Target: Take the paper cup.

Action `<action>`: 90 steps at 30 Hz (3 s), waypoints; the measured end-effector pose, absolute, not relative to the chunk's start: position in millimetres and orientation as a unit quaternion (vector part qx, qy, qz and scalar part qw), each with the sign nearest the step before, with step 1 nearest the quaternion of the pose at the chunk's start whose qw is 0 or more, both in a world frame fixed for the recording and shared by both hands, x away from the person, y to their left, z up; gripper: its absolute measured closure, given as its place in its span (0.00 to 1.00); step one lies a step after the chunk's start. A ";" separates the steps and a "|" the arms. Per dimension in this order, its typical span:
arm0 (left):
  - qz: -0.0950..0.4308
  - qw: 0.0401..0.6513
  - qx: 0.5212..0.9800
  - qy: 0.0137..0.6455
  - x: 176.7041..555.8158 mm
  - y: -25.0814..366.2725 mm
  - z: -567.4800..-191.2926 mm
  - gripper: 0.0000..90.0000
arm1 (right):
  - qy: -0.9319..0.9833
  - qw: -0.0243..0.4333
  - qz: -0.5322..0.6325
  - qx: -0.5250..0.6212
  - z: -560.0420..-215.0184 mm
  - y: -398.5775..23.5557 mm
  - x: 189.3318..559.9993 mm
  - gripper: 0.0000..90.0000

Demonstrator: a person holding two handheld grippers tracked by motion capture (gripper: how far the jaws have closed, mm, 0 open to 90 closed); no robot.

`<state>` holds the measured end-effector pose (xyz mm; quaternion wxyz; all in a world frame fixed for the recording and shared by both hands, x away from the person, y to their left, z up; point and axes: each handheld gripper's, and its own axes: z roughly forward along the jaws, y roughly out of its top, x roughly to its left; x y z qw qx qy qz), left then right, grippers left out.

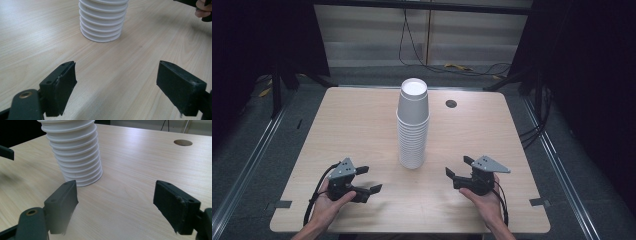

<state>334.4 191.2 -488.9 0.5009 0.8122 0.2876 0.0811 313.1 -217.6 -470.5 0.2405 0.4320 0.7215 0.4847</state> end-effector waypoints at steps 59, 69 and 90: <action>0.071 0.503 0.821 0.260 332.2 183.8 -491.3 0.18 | 0.762 0.174 0.532 0.325 -389.1 -176.2 340.4 0.16; 0.071 0.503 0.821 0.261 331.7 184.2 -491.1 0.18 | 0.756 0.186 0.547 0.309 -359.5 -167.8 349.0 0.16; 0.080 0.499 0.822 0.262 332.2 185.9 -491.2 0.18 | 0.761 0.180 0.551 0.293 -314.7 -166.7 367.7 0.17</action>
